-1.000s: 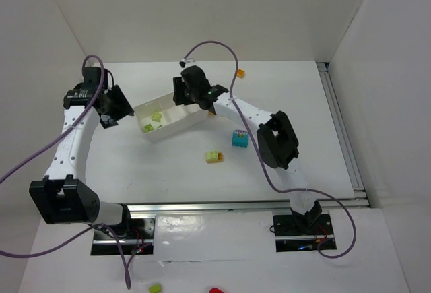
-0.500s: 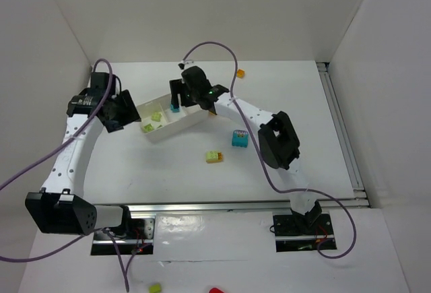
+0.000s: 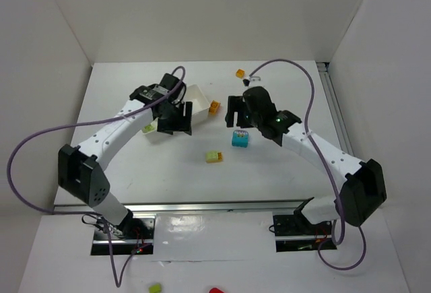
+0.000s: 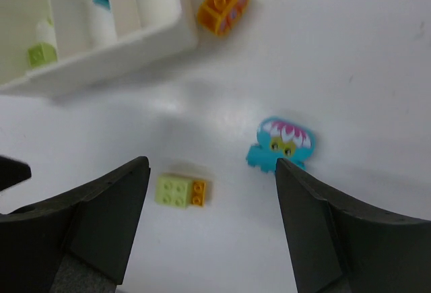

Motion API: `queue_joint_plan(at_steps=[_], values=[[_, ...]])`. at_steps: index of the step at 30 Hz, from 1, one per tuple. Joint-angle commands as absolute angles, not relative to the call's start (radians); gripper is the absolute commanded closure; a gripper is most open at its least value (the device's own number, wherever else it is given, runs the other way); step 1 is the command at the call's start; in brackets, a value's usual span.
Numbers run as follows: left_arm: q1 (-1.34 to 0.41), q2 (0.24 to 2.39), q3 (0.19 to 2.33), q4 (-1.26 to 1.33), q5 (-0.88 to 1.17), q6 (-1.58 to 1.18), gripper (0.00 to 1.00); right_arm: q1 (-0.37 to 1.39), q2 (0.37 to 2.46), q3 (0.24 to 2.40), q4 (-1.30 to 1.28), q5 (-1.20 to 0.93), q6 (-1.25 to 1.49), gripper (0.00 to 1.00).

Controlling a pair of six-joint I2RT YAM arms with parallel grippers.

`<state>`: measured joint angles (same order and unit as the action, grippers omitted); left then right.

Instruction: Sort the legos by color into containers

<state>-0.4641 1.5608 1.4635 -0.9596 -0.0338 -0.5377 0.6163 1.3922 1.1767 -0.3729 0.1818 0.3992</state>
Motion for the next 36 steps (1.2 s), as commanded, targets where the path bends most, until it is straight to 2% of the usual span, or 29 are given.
queue_joint_plan(at_steps=[1,3,5,8,12,17,22,28,36], values=[[-0.559,1.645,1.519,-0.899,0.093,-0.418,0.23,0.602,1.353,1.048,-0.468,0.121,0.504,0.17],[-0.621,1.683,1.510,-0.862,0.094,-0.324,0.18,0.577,1.313,1.010,-0.468,0.107,0.546,0.17],[-0.716,1.726,1.509,-0.836,-0.002,-0.272,0.12,0.536,1.287,0.971,-0.503,0.107,0.566,0.17],[-0.799,1.795,1.519,-0.772,-0.122,-0.174,0.10,0.471,1.229,0.927,-0.549,0.107,0.590,0.17],[-0.808,1.825,1.497,-0.683,-0.111,-0.048,0.10,0.374,1.154,0.885,-0.618,0.118,0.609,0.17],[-0.828,1.882,1.497,-0.649,-0.100,0.038,0.14,0.266,1.103,0.851,-0.679,0.100,0.591,0.17],[-0.838,1.914,1.476,-0.638,-0.017,0.083,0.17,0.212,1.083,0.851,-0.716,0.100,0.558,0.17],[-0.848,1.914,1.425,-0.615,-0.029,0.101,0.17,0.190,1.083,0.851,-0.716,0.068,0.540,0.17],[-0.848,1.925,1.396,-0.615,-0.040,0.101,0.28,0.181,1.103,0.851,-0.707,0.058,0.531,0.17]])
